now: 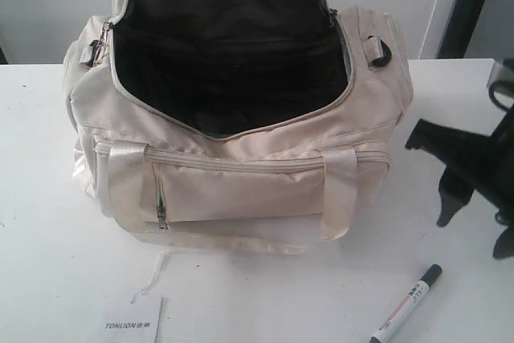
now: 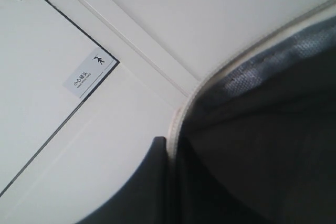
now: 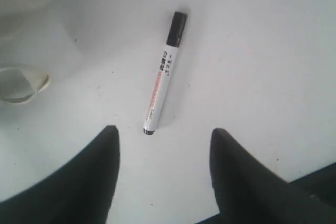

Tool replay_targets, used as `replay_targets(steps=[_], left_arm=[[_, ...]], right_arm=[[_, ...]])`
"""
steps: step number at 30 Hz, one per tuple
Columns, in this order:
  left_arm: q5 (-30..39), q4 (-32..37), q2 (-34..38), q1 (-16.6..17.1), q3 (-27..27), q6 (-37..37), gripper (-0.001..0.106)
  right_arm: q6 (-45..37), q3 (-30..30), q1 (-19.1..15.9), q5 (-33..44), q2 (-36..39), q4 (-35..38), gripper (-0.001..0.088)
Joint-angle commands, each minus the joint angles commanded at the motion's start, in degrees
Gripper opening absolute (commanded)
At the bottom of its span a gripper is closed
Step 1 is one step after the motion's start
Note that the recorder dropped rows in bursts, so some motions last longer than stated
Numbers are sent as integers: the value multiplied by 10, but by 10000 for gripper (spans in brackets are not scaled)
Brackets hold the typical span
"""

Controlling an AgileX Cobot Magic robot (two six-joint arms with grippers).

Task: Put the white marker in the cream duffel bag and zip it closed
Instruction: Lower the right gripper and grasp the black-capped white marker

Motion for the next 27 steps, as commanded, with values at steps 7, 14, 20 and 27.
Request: replay_targets(steps=[7, 14, 20, 27], left_arm=[[0, 0, 0, 0, 0, 0, 0], [0, 0, 0, 0, 0, 0, 0], [0, 0, 0, 0, 0, 0, 0], [0, 0, 0, 0, 0, 0, 0]], right_arm=[[10, 92, 1, -62, -2, 19, 502], [13, 119, 1, -103, 21, 34, 502], [-10, 118, 1, -132, 82, 49, 502], [-10, 118, 1, -237, 140, 44, 502]])
